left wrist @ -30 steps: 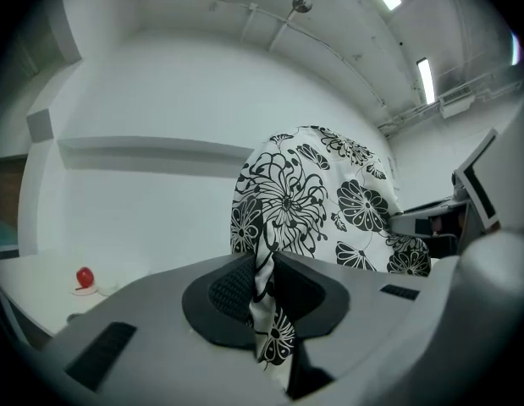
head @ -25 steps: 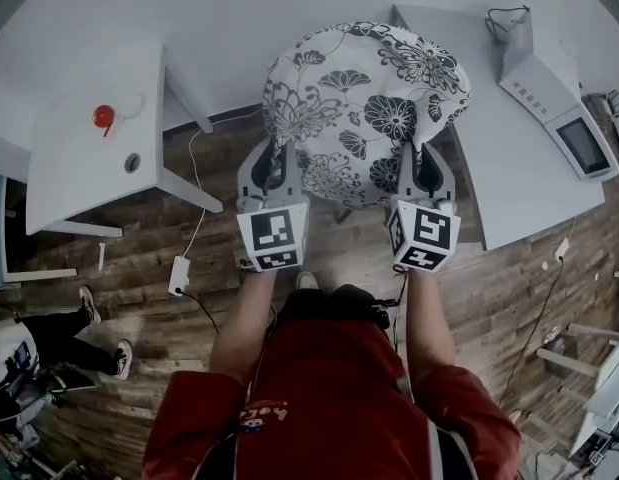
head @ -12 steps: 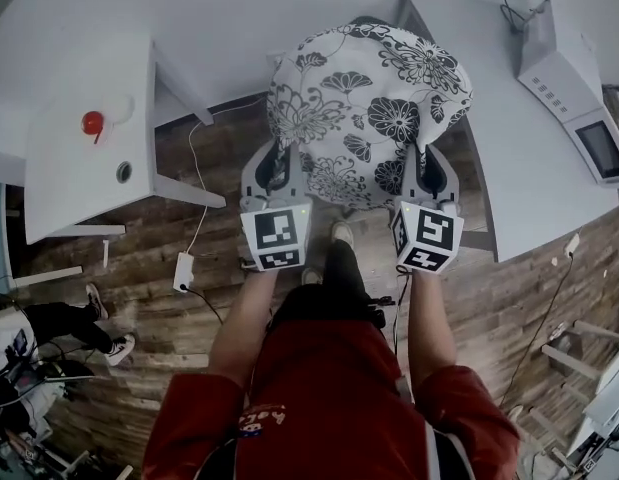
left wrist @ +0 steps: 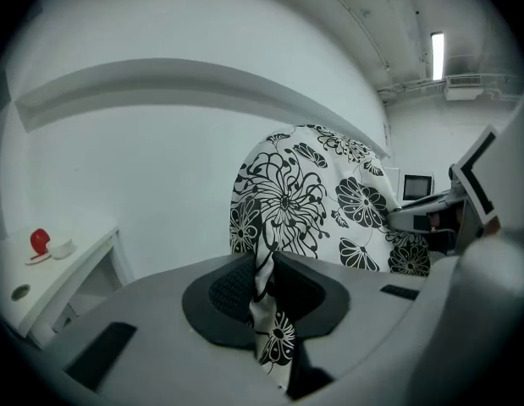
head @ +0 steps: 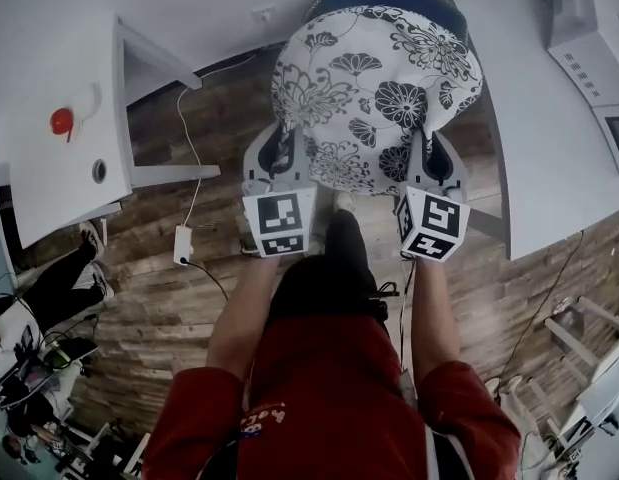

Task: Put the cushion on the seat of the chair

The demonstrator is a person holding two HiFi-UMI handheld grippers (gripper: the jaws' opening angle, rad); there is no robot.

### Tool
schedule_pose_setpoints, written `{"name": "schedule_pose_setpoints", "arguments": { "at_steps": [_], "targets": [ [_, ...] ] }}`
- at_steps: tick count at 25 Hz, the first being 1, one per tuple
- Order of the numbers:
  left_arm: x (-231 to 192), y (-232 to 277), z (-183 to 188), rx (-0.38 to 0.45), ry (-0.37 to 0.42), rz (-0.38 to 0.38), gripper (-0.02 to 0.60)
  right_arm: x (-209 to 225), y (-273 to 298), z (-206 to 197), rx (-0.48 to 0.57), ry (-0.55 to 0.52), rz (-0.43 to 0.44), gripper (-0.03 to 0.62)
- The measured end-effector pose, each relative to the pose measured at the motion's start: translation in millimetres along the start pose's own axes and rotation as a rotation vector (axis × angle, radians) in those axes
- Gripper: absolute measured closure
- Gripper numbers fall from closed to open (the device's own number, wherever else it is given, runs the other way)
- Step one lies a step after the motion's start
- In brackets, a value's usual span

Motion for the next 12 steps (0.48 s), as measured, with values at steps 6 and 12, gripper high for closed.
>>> {"name": "schedule_pose_setpoints", "arguments": {
  "at_steps": [6,12],
  "targets": [
    [-5.6,-3.0,11.9,0.122,0.069,0.064,0.522,-3.8,7.5,3.9,0.149,0.007,0.026,0.543],
    [-0.7,-46.7,47.7,0.103,0.056,0.053,0.522,-6.9,-39.9,40.0,0.112,-0.004,0.015,0.543]
  ]
}}
Point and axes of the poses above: the fingertips, and each gripper's own axes: y forward along the fingers, x to its right, z out of its top, the point moved 1 cm from there along -y, backward along the fingers, and after that the axes turned 1 degree about z, right-handed, at the moved point
